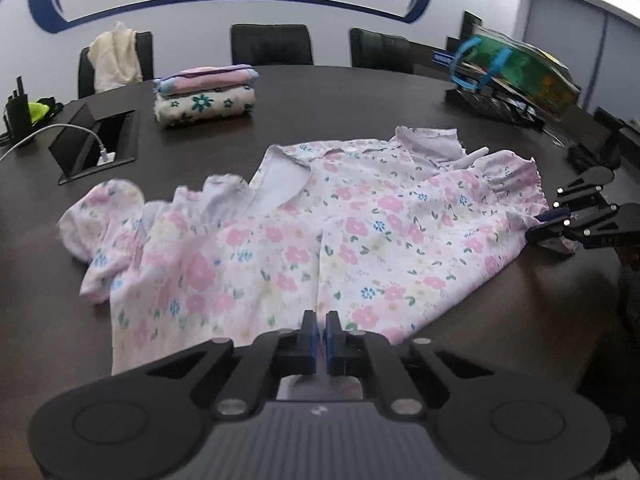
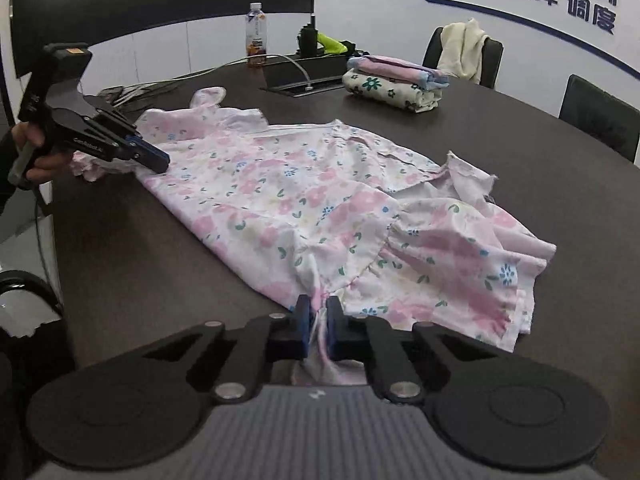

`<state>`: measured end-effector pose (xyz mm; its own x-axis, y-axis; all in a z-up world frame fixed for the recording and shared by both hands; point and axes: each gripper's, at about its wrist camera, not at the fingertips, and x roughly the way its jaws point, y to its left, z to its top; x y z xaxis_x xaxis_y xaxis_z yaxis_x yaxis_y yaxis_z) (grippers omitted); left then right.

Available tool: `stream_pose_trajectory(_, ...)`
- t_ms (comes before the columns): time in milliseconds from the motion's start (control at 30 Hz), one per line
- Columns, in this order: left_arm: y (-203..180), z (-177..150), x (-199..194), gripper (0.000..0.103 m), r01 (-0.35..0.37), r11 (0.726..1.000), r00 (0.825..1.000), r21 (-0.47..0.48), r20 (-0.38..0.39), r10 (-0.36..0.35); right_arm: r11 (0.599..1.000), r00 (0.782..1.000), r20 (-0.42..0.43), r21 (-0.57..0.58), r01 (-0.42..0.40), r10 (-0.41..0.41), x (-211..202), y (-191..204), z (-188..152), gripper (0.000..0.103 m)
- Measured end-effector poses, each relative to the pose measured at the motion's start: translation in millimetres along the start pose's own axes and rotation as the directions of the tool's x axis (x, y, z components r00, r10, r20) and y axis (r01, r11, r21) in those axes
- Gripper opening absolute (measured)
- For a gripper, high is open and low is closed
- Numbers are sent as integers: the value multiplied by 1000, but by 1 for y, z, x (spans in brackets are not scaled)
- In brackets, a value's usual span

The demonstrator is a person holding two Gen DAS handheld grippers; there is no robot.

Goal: Fold clothes

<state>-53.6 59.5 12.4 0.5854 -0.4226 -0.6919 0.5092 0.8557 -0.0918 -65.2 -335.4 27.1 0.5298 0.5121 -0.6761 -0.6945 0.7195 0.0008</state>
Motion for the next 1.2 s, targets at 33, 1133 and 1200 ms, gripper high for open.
stream_pose_trajectory(33, -2, -5, -6, 3, 10, 1000, 1000, 0, -4, -10, 1000, 1000, -5, -4, -9, 9, -6, 6, -4, 8)
stream_pose_trajectory(1133, 15, 155, 114, 53, -132, 991, 988, 3, -76, 132, 922, 938, 6, 190, 339, -346, 9, -66, 77, 57)
stream_pose_trajectory(1200, 17, 165, 123, 54, -75, 997, 995, -31, -71, 72, 925, 947, -29, 210, 318, -319, 23, -85, 78, 57)
